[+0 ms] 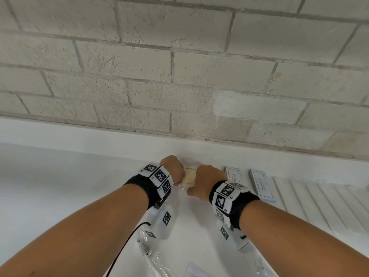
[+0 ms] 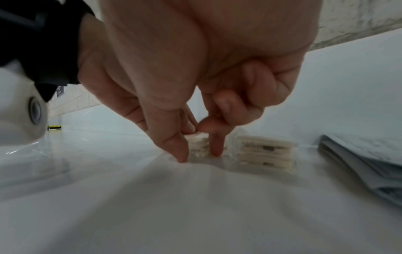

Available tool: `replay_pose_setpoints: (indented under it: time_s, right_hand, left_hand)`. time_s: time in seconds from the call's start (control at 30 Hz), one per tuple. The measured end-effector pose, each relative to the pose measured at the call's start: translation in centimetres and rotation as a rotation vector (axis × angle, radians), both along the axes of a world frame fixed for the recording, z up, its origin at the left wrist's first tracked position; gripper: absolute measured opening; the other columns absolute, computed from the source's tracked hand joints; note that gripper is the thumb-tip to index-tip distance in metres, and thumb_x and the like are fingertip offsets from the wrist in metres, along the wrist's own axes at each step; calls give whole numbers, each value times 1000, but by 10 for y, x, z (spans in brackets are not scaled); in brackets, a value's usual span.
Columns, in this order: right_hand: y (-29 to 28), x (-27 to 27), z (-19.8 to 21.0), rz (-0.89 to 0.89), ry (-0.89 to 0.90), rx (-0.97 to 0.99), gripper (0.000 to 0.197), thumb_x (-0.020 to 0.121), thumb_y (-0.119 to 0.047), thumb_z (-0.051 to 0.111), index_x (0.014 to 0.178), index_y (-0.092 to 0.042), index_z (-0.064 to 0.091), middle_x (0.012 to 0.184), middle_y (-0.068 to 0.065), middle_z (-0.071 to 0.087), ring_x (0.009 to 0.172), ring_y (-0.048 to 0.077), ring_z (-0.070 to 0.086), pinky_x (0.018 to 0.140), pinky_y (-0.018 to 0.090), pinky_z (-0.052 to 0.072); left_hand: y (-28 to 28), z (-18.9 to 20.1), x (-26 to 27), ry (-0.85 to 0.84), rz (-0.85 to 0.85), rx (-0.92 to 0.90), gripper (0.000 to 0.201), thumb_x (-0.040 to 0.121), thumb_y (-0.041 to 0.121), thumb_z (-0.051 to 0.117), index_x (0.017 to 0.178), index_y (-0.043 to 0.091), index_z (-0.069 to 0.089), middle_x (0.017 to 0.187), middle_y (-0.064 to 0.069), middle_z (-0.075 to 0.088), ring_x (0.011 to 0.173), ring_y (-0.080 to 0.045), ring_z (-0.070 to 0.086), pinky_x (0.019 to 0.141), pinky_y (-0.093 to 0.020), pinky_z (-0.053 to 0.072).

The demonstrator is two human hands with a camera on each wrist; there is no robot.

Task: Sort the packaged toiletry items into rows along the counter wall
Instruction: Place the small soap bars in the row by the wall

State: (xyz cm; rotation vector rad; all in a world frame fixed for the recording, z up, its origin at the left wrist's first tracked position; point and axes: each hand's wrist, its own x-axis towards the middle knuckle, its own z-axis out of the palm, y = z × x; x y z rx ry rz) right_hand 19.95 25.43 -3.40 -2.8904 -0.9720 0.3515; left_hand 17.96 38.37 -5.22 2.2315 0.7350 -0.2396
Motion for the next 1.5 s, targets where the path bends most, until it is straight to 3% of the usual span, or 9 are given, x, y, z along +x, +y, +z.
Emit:
replay_pose_setpoints:
  time_s: [0.07, 0.17, 0.3, 0.43, 0.67, 0.87, 1.03, 1.4, 1.5]
  right_hand:
    - [-1, 2, -1, -1, -8, 3, 39, 75, -39, 70, 104, -15, 58, 95, 1, 66, 86, 22, 65, 68, 27, 47]
    - [1, 5, -2, -10, 4, 3, 35, 75, -38, 70, 99, -16, 58, 88, 0, 64, 82, 22, 65, 66, 27, 47]
    - [1, 8, -2, -14, 9, -7, 32, 74, -38, 70, 94, -17, 56, 81, -2, 58, 73, 20, 58, 64, 27, 44]
    - [-3, 9, -2, -3, -1, -14, 33, 73, -40, 72, 75, -17, 48, 71, -4, 55, 70, 20, 57, 60, 25, 42]
    - [-5, 9, -1, -8, -5, -30, 38, 70, -42, 73, 66, -19, 43, 62, -6, 48, 66, 19, 55, 52, 23, 37]
    - [-1, 8, -3, -1, 2, -24, 35, 74, -41, 71, 95, -16, 60, 78, -2, 57, 72, 19, 57, 64, 26, 44]
    - [-1, 10, -2, -8, -11, -38, 30, 74, -40, 71, 85, -18, 54, 72, -4, 54, 70, 19, 57, 61, 25, 43]
    - [-1, 10, -3, -28, 25, -9, 29, 74, -39, 71, 85, -19, 52, 67, -6, 51, 71, 18, 58, 61, 26, 43]
    - [-4, 7, 1, -22, 36, -30, 32, 76, -40, 70, 93, -17, 56, 80, -2, 59, 76, 19, 60, 63, 27, 45]
  left_hand:
    - [-1, -1, 1, -10, 29, -24, 17, 93, 6, 50, 97, 1, 65, 107, -16, 69, 87, -25, 70, 64, -25, 57]
    - [-2, -2, 1, -9, 45, -40, 33, 93, 6, 49, 122, -5, 59, 116, -18, 67, 78, -22, 64, 60, -24, 58]
    - [-4, 1, -1, -3, 42, -30, 33, 93, 6, 49, 123, -4, 59, 116, -19, 67, 80, -24, 66, 65, -28, 61]
    - [-4, 2, -3, 1, 44, -59, 34, 93, 6, 50, 124, -4, 58, 119, -19, 66, 101, -30, 70, 77, -37, 62]
    - [-4, 4, -7, -31, 80, -89, 32, 92, 14, 54, 116, -4, 62, 110, -20, 70, 95, -31, 72, 78, -41, 61]
    - [-6, 5, -7, -21, 44, -97, 24, 93, 7, 50, 113, 0, 62, 115, -20, 67, 101, -32, 70, 81, -39, 60]
    - [-8, 6, -5, 23, 12, -126, 25, 92, 1, 48, 109, -6, 66, 102, -23, 72, 93, -36, 72, 86, -46, 58]
    - [-6, 1, 2, -13, 107, -213, 45, 93, -3, 48, 137, 5, 49, 116, -27, 64, 98, -41, 69, 84, -50, 57]
    - [-6, 3, -2, -32, 92, -193, 45, 94, 2, 49, 139, 5, 45, 122, -24, 62, 101, -38, 68, 83, -47, 58]
